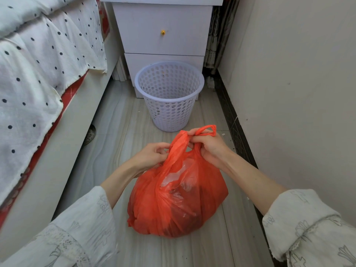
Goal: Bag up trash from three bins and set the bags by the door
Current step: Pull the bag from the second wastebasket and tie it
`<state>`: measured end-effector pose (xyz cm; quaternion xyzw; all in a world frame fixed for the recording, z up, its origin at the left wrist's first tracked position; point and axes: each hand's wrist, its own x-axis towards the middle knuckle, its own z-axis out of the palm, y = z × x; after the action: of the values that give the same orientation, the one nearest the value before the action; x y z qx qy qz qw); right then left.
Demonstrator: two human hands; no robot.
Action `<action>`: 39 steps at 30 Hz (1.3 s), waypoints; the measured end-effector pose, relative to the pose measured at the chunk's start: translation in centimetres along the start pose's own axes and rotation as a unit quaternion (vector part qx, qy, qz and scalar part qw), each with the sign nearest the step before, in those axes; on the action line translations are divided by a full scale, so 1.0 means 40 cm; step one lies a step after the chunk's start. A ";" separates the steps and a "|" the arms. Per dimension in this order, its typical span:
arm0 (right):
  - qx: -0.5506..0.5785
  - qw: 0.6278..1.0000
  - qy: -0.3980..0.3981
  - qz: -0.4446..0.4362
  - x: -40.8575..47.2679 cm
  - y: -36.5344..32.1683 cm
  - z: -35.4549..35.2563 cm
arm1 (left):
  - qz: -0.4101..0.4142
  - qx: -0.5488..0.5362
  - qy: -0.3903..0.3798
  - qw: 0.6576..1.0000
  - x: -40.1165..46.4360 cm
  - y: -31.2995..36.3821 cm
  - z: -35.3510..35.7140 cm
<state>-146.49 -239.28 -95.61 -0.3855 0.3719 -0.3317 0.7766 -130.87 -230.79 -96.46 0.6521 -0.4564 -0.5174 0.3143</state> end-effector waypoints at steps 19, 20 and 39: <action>0.241 0.961 0.120 0.059 0.020 -0.083 0.014 | 0.061 -0.616 0.189 0.762 0.020 0.053 -0.043; 0.227 0.961 0.145 0.063 0.021 -0.081 -0.007 | 0.054 -0.602 0.206 0.770 0.017 0.040 -0.053; 0.010 0.915 0.390 0.106 -0.028 -0.064 -0.282 | -0.024 -0.346 0.334 0.876 -0.009 -0.121 -0.138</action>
<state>-157.04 -243.59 -97.88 -0.1756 0.6807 -0.3752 0.6042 -124.29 -228.94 -99.12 0.6466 -0.1003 -0.4009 0.6412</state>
